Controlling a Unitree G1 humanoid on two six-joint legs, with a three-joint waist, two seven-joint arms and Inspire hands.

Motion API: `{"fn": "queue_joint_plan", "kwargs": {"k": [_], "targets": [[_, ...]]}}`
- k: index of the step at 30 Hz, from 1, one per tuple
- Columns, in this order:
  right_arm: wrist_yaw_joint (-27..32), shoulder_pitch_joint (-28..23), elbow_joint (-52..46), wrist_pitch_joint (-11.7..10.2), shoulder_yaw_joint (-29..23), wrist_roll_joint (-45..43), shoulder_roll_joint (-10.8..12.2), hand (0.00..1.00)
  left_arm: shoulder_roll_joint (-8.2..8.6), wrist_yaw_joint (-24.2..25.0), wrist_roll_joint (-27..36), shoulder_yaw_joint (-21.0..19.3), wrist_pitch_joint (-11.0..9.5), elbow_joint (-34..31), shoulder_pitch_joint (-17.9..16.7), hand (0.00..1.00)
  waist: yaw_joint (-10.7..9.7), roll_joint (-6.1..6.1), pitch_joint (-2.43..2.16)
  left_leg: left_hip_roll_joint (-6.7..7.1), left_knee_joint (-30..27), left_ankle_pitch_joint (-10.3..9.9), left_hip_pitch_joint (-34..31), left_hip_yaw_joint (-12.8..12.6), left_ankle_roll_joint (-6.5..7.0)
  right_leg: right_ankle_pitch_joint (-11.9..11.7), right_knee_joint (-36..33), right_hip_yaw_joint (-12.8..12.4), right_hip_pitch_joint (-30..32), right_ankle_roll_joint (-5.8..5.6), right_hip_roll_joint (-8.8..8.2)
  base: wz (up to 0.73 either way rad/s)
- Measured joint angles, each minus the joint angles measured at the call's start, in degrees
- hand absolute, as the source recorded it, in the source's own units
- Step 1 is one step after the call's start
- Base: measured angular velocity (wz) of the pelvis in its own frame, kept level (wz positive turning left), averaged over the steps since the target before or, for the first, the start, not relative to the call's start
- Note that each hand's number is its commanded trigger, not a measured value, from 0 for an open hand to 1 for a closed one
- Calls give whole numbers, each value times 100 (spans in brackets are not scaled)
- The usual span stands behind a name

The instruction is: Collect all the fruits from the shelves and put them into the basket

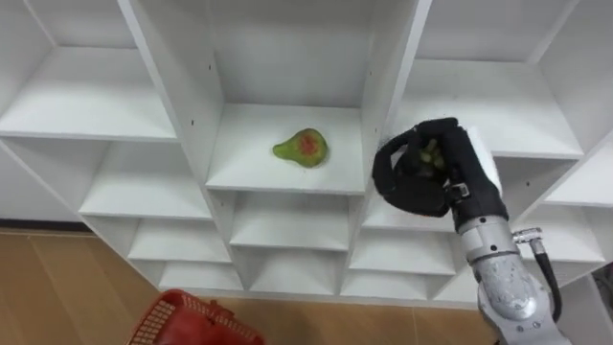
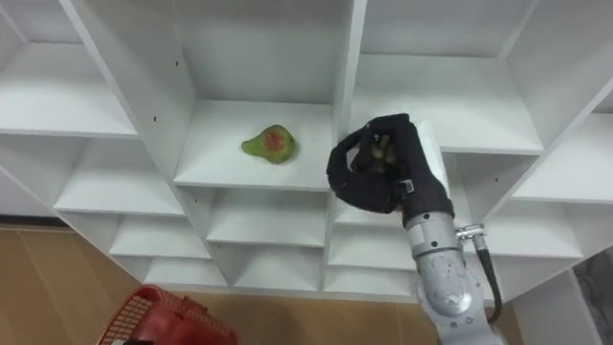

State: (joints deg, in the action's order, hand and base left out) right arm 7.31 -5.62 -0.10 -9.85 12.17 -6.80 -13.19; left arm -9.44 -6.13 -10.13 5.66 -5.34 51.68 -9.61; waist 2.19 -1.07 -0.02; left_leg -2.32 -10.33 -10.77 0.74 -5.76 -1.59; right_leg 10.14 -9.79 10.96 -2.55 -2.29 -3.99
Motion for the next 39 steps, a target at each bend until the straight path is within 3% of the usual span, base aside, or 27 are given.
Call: {"fn": "queue_joint_plan", "kwargs": {"k": [4,9,14,21,32,33,39], "targets": [[-224,-81,56,1,129,29,54,100,111,9,330,3,-1,-22,111,100,13,66,39,-1,-2,0,-21,-3,0,0,-3,-6,29,0,0,0],[-440,-101,253,61,185,40,233,100,199,53,475,54,1,-267,232,100,-33,56,31,-4,-50,0,-124,22,1,-3,-8,22,91,5,0,3],[-438,-58,821,83,301,219,254,100,213,60,1078,445,-7,-870,304,100,-26,52,29,-4,-104,2,-243,42,3,-9,-27,36,183,13,-1,3],[-415,64,1290,121,395,210,377,100,251,255,1360,808,-82,-891,657,100,-34,41,46,-6,-132,7,-382,36,12,-9,-97,22,343,14,-8,-1],[-418,597,2474,124,501,228,625,100,385,591,1464,979,-131,-1013,832,100,-1,70,80,-11,-272,14,-921,66,22,-25,-193,66,857,37,-19,1],[-415,753,2639,115,528,268,654,100,385,639,1464,1017,-132,-992,912,100,-11,85,113,-11,-275,18,-943,65,27,-25,-194,66,878,37,-19,0],[-370,1204,3285,114,802,546,738,100,423,698,1460,1136,-181,-993,1030,100,11,148,146,-11,-274,19,-1021,90,26,-25,-194,124,944,37,-24,2]]}}
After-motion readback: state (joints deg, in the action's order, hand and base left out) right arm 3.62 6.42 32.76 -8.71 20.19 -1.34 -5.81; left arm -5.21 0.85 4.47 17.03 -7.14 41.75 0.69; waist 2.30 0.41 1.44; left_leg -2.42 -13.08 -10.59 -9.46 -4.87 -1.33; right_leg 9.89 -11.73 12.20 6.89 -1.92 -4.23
